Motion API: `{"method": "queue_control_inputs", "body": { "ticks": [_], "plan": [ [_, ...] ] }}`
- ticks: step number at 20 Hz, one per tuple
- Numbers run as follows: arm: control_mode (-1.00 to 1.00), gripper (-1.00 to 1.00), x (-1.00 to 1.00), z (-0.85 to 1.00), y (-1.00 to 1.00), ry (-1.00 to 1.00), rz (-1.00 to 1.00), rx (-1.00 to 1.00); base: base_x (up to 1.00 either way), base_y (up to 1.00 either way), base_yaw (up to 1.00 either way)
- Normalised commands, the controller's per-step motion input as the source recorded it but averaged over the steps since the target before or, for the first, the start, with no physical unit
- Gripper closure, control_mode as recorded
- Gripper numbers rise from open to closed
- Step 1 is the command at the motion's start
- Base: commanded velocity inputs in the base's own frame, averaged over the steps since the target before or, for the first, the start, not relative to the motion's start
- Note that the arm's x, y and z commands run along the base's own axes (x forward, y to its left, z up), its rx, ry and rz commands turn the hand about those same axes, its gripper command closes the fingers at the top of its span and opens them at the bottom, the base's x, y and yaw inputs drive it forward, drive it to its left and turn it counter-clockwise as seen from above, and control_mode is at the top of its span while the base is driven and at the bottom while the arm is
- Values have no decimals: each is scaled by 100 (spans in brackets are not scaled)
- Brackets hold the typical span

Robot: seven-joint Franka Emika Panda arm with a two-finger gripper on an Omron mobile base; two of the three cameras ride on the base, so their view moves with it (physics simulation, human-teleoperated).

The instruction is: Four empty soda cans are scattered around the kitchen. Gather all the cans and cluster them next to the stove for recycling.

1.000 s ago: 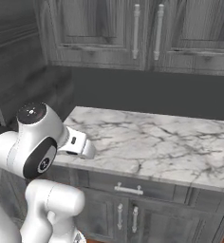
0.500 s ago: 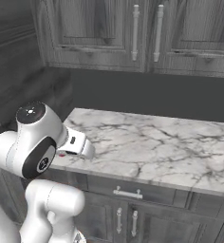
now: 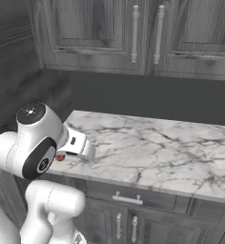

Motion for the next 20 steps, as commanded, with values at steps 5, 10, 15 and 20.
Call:
{"method": "queue_control_inputs", "body": {
  "ticks": [5, 10, 15, 20],
  "plan": [
    [-100, -100, 34, -4, 21, 6, 5, -2, 5, 2, 0],
    [-100, -100, 46, -1, 32, 15, 30, -1, 0, 0, 0],
    [-100, -100, 39, -4, 42, 16, 26, -1, 0, 0, 0],
    [-100, -100, 26, -28, 58, 10, 16, -8, 0, 0, 0]
  ]
}}
